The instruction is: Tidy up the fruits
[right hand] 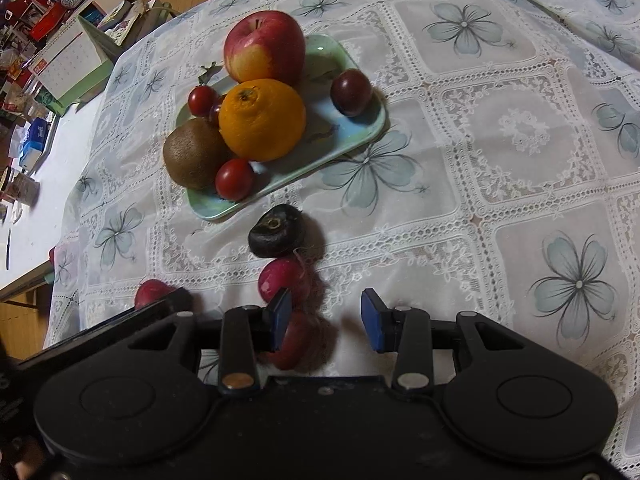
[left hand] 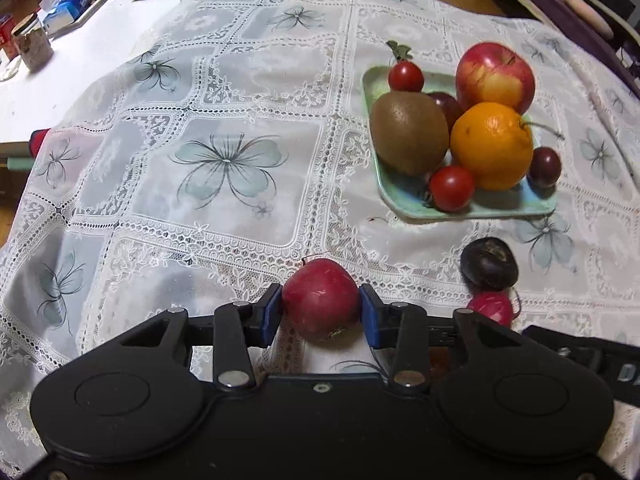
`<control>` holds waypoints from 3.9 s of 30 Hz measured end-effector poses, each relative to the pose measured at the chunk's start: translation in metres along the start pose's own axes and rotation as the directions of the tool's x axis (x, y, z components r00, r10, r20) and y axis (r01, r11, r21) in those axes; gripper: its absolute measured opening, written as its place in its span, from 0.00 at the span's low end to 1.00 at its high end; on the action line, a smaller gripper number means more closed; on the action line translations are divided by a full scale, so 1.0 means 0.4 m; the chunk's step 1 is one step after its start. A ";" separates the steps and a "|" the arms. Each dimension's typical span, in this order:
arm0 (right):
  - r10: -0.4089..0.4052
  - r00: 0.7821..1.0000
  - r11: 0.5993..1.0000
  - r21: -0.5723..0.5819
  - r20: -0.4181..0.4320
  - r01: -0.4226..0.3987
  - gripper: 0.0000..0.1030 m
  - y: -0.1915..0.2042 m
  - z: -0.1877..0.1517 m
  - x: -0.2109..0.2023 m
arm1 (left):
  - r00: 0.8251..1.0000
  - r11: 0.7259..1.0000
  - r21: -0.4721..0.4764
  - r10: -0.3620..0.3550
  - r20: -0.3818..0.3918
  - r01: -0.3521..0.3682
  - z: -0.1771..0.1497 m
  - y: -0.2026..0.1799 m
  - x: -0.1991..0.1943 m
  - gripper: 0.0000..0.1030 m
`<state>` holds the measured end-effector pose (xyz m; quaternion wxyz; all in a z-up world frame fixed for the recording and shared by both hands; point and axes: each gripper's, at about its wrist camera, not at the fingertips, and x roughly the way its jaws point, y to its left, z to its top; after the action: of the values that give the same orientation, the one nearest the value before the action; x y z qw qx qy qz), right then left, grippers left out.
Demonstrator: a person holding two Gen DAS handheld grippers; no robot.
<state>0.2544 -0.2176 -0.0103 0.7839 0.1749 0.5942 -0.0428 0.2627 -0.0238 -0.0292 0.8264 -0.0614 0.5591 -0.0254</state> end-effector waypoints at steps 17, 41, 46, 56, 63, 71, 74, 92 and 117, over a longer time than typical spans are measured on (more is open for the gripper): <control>-0.092 0.996 0.996 -0.017 -0.013 0.091 0.48 0.086 0.002 0.117 | 0.998 1.000 0.018 0.020 0.054 -0.021 -0.094 0.104 -0.145 0.47; 0.113 0.982 0.989 -0.115 0.149 -0.096 0.35 0.001 -0.192 -0.231 | 0.991 0.985 0.163 -0.070 0.118 0.050 -0.364 0.090 -0.348 0.47; 0.122 0.986 0.985 -0.139 0.113 -0.106 0.35 -0.053 -0.290 -0.268 | 0.990 0.984 0.166 -0.088 0.107 0.070 -0.437 0.089 -0.350 0.47; 0.051 0.998 0.984 -0.175 0.037 -0.044 0.35 -0.148 -0.446 -0.275 | 0.994 0.991 0.129 -0.051 0.101 0.038 -0.530 0.086 -0.329 0.47; 0.036 0.999 0.984 -0.172 -0.032 -0.041 0.35 -0.155 -0.492 -0.235 | 0.996 0.993 0.115 -0.041 0.080 0.032 -0.552 0.091 -0.311 0.47; -0.025 1.000 0.984 -0.175 0.003 0.025 0.35 -0.155 -0.491 -0.211 | 0.996 0.994 0.106 -0.015 0.086 0.006 -0.548 0.096 -0.302 0.47; -0.033 0.999 0.985 -0.169 -0.015 0.030 0.35 -0.160 -0.488 -0.201 | 0.997 0.994 0.106 -0.011 0.080 0.002 -0.547 0.094 -0.296 0.47; -0.047 0.999 0.987 -0.156 -0.008 0.046 0.35 -0.161 -0.487 -0.197 | 0.994 0.991 0.135 -0.016 0.104 0.002 -0.553 0.081 -0.313 0.48; -0.046 0.998 0.990 -0.135 -0.046 0.040 0.40 -0.163 -0.484 -0.191 | 0.997 0.991 0.129 -0.039 0.063 0.031 -0.562 0.077 -0.298 0.49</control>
<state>0.0367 -0.2265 0.0022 0.7779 0.1099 0.6185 -0.0153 0.0088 0.0035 -0.0059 0.8459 -0.0191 0.5279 -0.0736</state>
